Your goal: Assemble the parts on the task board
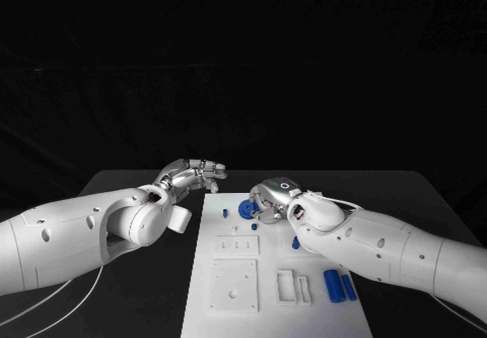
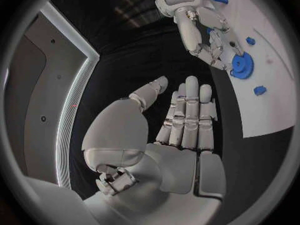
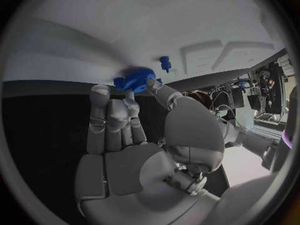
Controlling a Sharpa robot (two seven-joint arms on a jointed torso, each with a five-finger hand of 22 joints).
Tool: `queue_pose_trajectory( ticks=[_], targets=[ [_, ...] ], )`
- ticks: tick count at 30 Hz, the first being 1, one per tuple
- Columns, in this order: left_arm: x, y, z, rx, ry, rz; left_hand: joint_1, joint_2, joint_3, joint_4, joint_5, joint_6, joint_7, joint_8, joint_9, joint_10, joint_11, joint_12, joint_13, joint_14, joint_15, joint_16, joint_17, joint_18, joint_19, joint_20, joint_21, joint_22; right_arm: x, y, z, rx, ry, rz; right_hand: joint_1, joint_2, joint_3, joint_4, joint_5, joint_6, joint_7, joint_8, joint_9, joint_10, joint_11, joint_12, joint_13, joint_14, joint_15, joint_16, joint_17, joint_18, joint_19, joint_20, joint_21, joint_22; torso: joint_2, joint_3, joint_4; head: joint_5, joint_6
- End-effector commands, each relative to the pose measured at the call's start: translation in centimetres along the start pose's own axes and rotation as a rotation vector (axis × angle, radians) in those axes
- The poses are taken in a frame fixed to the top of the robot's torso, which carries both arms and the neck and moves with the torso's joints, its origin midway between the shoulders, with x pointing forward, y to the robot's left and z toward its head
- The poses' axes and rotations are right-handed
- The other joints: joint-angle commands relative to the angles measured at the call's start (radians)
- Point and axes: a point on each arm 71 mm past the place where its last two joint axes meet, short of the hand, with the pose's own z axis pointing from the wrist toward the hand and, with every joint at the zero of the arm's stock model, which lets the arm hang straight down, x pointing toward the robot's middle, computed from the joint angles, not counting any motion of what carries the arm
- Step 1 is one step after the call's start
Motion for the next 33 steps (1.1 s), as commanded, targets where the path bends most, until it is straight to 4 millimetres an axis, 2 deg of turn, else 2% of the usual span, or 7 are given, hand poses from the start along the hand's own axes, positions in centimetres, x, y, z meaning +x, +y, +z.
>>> queue_pose_trajectory(
  ticks=[1,4,8,25,26,28,33],
  targets=[
    [0.2,-0.2,0.0,0.011,0.019,-0.003,-0.009,0.000,0.000,0.005,-0.002,-0.008,0.002,-0.004,0.001,-0.003,0.003,-0.005,0.001,-0.010,0.000,0.005,-0.001,0.024,-0.004,-0.001,0.006,0.013,0.1,0.2,0.0,-0.010,0.002,0.024,-0.008,-0.012,-0.015,0.003,-0.016,-0.013,0.018,-0.009,-0.005,-0.001,0.010,0.000,-0.001,0.001,0.011,-0.006,0.002,0.045,-0.002,-0.003,-0.006,0.013,0.001,0.0001,0.0000,0.001,-0.001],
    [0.2,-0.1,0.1,0.011,0.019,-0.003,-0.009,0.000,0.000,0.005,-0.003,-0.008,0.002,-0.004,0.001,-0.004,0.003,-0.005,0.001,-0.010,0.000,0.005,-0.001,0.024,-0.004,-0.001,0.006,0.013,0.1,0.1,-0.1,-0.006,0.006,0.024,-0.022,-0.018,-0.038,0.008,-0.021,-0.027,0.024,-0.016,-0.008,-0.005,0.016,0.000,-0.002,0.000,0.016,-0.006,0.004,0.045,-0.003,-0.004,-0.006,0.013,0.000,0.0000,-0.0003,0.001,0.000],
    [0.1,-0.1,0.0,0.010,0.017,-0.002,-0.010,0.000,0.000,0.005,-0.003,-0.008,0.002,-0.005,0.001,-0.004,0.004,-0.005,0.001,-0.010,0.000,0.005,-0.002,0.024,-0.004,-0.001,0.006,0.013,0.2,-0.2,-0.1,-0.001,0.016,0.023,-0.016,-0.012,-0.041,0.008,-0.018,-0.027,0.024,-0.016,-0.008,-0.006,0.017,0.001,-0.003,0.000,0.017,-0.007,0.005,0.045,-0.004,-0.006,-0.008,0.013,0.000,0.0006,-0.0010,0.002,0.000],
    [0.0,-0.1,0.0,0.007,0.015,-0.002,-0.010,-0.001,0.000,0.005,-0.003,-0.010,0.003,-0.005,0.001,-0.006,0.004,-0.006,0.000,-0.010,0.000,0.006,-0.003,0.024,-0.005,-0.001,0.006,0.013,0.6,-0.8,-0.5,0.007,0.073,0.052,-0.017,-0.010,-0.054,0.014,-0.011,-0.033,0.027,-0.019,-0.010,-0.010,0.019,0.001,-0.004,0.000,0.020,-0.009,0.007,0.045,-0.006,-0.006,-0.010,0.013,0.000,0.0010,-0.0021,0.002,-0.003],
    [0.0,-0.1,0.0,0.007,0.016,-0.002,-0.010,-0.001,0.000,0.005,-0.003,-0.010,0.003,-0.005,0.001,-0.006,0.004,-0.006,0.000,-0.010,0.000,0.006,-0.003,0.024,-0.005,-0.001,0.006,0.013,0.6,-0.9,-0.5,0.007,0.075,0.055,-0.017,-0.009,-0.054,0.016,-0.008,-0.033,0.027,-0.019,-0.010,-0.010,0.019,0.001,-0.004,0.000,0.020,-0.009,0.008,0.045,-0.006,-0.006,-0.010,0.013,0.000,0.0009,-0.0024,0.002,-0.003],
    [0.0,-0.1,0.0,0.005,0.017,-0.003,-0.010,-0.001,0.000,0.005,-0.003,-0.010,0.003,-0.005,0.001,-0.006,0.004,-0.006,0.000,-0.010,0.000,0.006,-0.003,0.024,-0.005,-0.001,0.006,0.013,0.7,-1.1,-0.6,0.007,0.090,0.063,-0.018,0.000,-0.059,0.021,0.035,-0.031,0.027,-0.017,-0.010,-0.012,0.019,0.003,-0.005,0.000,0.019,-0.010,0.010,0.045,-0.007,-0.006,-0.011,0.014,0.000,0.0002,-0.0019,0.002,-0.003],
    [0.0,-0.1,-0.1,0.005,0.016,-0.003,-0.011,-0.002,0.000,0.005,-0.003,-0.011,0.003,-0.006,0.001,-0.007,0.004,-0.007,0.000,-0.011,0.000,0.006,-0.003,0.024,-0.005,-0.001,0.006,0.013,0.9,-1.3,-0.7,0.008,0.115,0.074,-0.022,0.011,-0.064,0.025,0.063,-0.031,0.027,-0.017,-0.011,-0.013,0.019,0.005,-0.006,0.000,0.019,-0.012,0.012,0.045,-0.007,-0.005,-0.012,0.014,0.000,0.0006,-0.0022,0.002,-0.003]
  ],
)
